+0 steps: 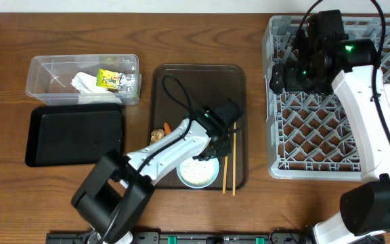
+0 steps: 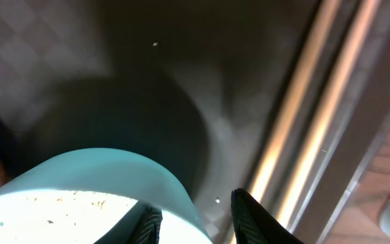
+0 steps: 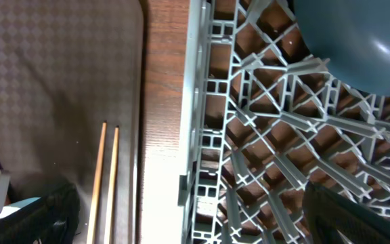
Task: Sort waste into correct bins and load items into the dishwasher rack
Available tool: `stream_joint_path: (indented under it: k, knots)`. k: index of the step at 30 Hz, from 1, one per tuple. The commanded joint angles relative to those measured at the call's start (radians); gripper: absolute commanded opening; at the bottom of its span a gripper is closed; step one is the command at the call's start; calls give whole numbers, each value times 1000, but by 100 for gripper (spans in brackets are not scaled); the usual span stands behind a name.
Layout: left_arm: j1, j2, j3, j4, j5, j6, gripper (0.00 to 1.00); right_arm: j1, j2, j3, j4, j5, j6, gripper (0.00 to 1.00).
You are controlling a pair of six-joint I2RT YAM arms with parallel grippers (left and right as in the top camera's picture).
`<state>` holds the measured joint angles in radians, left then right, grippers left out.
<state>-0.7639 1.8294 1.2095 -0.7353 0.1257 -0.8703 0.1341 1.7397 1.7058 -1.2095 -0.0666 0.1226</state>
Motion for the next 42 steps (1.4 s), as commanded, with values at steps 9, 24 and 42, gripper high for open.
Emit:
stream_joint_path:
  k: [9,24,42]
  knots:
    - [0,39,-11,16,-92,-24,19,-52,-21,-4,-22,18,3,98]
    - [2,39,-3,10,-146,114,6,-90,-21,-4,-30,18,2,98]
    - [2,-45,35,-102,-224,260,6,-90,-21,-4,-30,18,-1,98]
